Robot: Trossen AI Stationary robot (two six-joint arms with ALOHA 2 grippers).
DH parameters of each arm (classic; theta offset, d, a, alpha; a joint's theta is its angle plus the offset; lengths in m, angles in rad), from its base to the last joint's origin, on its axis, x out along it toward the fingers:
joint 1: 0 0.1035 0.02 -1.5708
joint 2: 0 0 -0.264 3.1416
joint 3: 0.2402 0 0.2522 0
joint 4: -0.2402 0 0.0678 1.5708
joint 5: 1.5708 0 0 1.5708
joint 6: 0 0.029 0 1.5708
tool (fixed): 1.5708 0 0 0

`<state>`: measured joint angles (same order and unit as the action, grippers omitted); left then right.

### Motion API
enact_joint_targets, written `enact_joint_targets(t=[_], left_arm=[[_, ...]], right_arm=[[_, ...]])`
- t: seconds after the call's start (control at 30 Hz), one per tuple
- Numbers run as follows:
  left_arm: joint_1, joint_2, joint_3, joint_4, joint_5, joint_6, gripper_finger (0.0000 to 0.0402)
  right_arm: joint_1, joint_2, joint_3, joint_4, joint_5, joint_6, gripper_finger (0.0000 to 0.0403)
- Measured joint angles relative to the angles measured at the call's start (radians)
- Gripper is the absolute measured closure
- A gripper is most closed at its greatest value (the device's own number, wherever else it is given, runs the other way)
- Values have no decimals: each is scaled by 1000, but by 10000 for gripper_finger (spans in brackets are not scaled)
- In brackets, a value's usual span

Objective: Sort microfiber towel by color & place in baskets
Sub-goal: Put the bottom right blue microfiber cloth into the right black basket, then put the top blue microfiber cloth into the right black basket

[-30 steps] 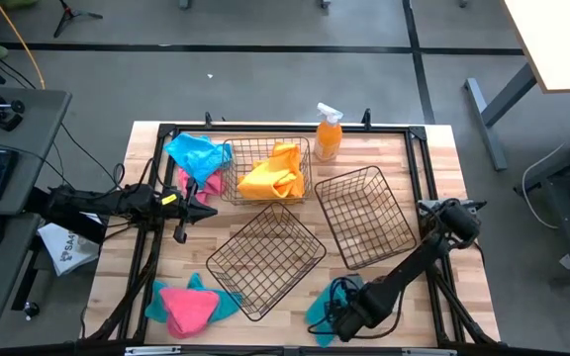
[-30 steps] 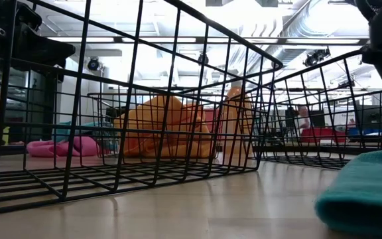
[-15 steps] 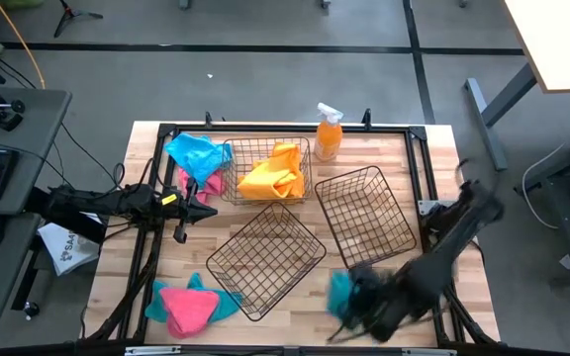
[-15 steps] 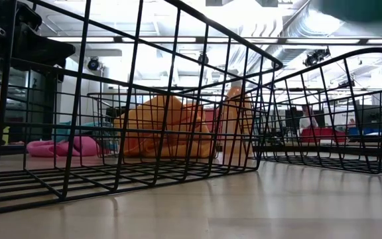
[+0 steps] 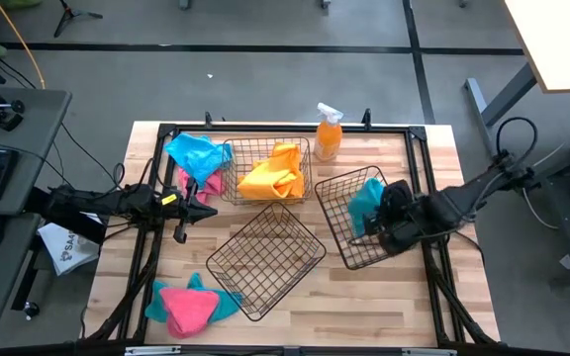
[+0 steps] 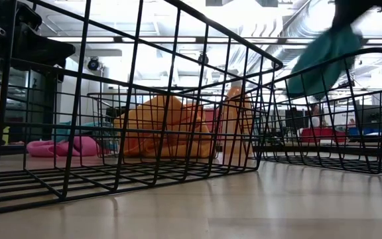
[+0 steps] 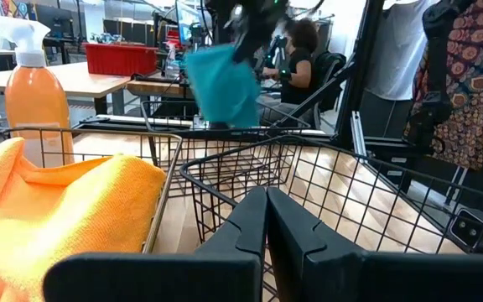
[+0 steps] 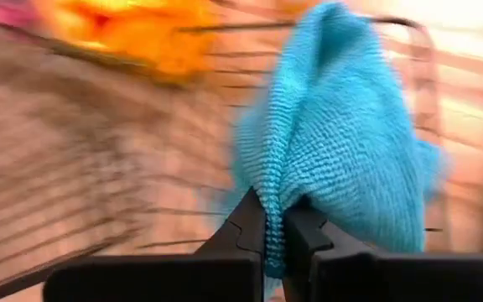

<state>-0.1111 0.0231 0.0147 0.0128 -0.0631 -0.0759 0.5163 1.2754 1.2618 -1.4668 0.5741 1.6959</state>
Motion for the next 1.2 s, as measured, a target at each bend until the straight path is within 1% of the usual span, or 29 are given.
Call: enact_joint_targets(t=[0.03,0.1,0.2,0.27,0.4,0.63,0.77,0.83,0.87,0.97,1.07,1.13,1.2], left_arm=[[0,0,0,0,0,0,401],[0,0,0,0,0,0,401],[0,0,0,0,0,0,402],[0,0,0,0,0,0,402],[0,0,0,0,0,0,401],[0,0,0,0,0,0,401],[0,0,0,0,0,0,402],[0,0,0,0,0,0,401],[0,0,0,0,0,0,402],[0,0,0,0,0,0,401],[0,0,0,0,0,0,402],[0,0,0,0,0,0,401],[0,0,0,-1,0,0,402]], right_arm=[[-14,-11,-45,14,-12,13,397],[-40,-29,-121,114,-44,27,390],[-61,-50,-187,268,-83,-59,374],[-70,-50,-205,316,-97,-97,357],[-84,-50,-209,303,-101,-108,307],[-92,-50,-148,200,-165,-146,185],[-91,-51,-85,243,-149,-153,135],[-91,-53,-57,349,-106,-186,121],[-89,-53,-49,431,-80,-226,117],[-82,-52,-47,760,-28,-401,115],[-86,-44,-57,1086,-26,-586,115],[-87,-31,-57,1234,-26,-678,114],[-87,-30,-58,1331,-25,-755,114]])
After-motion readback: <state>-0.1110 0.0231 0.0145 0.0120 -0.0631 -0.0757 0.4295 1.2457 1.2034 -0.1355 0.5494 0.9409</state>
